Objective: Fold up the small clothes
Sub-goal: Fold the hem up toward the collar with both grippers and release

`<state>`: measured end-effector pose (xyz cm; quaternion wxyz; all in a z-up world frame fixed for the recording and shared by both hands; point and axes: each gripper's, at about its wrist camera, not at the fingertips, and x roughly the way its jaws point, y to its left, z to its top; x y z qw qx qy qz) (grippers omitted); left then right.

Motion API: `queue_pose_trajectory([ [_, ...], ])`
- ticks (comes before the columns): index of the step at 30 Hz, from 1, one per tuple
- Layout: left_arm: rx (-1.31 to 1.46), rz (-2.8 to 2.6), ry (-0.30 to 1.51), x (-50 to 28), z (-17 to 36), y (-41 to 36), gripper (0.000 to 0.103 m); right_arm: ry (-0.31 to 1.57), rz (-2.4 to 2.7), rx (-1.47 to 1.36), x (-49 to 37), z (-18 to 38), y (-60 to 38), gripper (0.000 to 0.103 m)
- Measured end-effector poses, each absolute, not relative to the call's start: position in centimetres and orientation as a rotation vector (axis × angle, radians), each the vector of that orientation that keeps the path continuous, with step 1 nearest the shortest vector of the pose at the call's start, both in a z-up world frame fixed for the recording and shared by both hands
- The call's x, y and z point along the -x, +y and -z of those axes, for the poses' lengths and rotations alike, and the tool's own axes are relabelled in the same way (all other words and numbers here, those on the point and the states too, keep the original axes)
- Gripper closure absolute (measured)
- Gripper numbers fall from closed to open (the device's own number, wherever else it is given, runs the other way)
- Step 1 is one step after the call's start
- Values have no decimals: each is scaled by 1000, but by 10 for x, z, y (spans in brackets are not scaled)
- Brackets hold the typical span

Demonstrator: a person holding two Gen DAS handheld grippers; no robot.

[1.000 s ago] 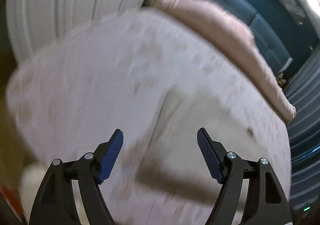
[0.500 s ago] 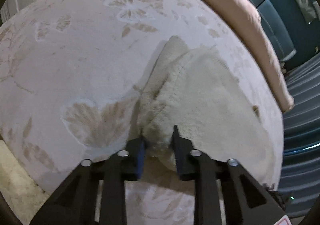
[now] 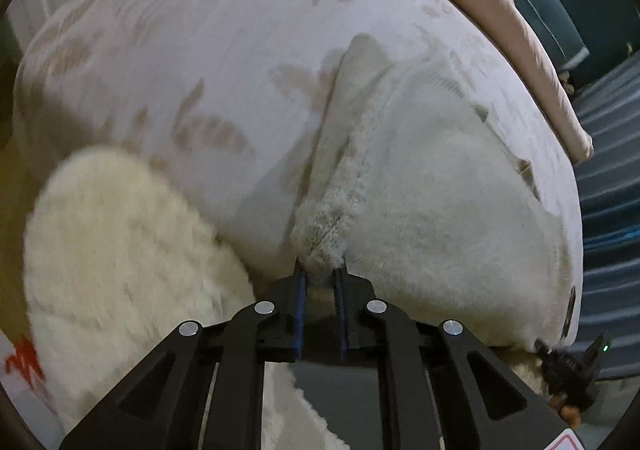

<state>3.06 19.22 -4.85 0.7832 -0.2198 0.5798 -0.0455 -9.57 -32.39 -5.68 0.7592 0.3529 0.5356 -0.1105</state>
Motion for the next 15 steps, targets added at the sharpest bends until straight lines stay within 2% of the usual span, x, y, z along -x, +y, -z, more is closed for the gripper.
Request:
queue_pose_trajectory([
  [2, 491, 72, 1214, -26, 37, 194, 96, 1151, 269, -737, 99, 43, -327, 75],
  [3, 494, 80, 1181, -25, 27, 195, 93, 1135, 293, -722, 101, 33, -330, 57],
  [4, 475, 88, 1128, -27, 8, 196, 85, 1082, 318, -703, 104, 16, -335, 44],
  [5, 453, 91, 1087, -32, -6, 196, 66, 1035, 331, -689, 105, 3, -341, 40],
  [6, 429, 91, 1047, -38, -19, 195, 54, 996, 341, -671, 102, -7, -346, 35],
  [7, 407, 93, 996, -49, -34, 192, 37, 962, 347, -644, 95, -18, -354, 33],
  [10, 392, 134, 926, -96, -49, 178, 32, 900, 336, -601, 57, -29, -369, 33],
  [12, 390, 141, 939, -135, -41, 163, 31, 880, 317, -579, 24, -26, -378, 33],
  [15, 402, 171, 992, -171, -19, 145, 31, 892, 318, -543, -19, -9, -380, 26],
])
